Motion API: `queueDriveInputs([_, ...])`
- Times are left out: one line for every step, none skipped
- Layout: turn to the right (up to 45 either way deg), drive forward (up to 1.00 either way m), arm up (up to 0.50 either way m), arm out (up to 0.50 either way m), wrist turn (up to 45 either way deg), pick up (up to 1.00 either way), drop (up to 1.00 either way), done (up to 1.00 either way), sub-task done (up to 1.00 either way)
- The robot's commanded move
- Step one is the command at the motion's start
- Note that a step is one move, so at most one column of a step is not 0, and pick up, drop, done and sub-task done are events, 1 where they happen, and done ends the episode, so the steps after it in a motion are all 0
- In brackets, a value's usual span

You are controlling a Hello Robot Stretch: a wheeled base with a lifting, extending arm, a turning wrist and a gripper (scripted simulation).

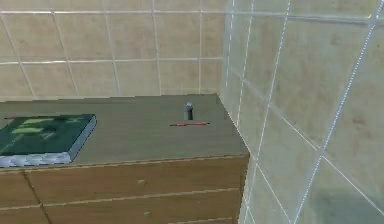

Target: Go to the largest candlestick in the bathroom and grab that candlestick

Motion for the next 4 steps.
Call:
queueDriveInputs([-45.0,0.0,0.0,0.0,0.0,0.0,0.0,0.0,0.0])
queueDriveInputs([-21.0,0.0,0.0,0.0,0.0,0.0,0.0,0.0,0.0])
queueDriveInputs([0.0,0.4,0.0,0.0,0.0,0.0,0.0,0.0,0.0])
queueDriveInputs([-27.0,0.0,0.0,0.0,0.0,0.0,0.0,0.0,0.0])
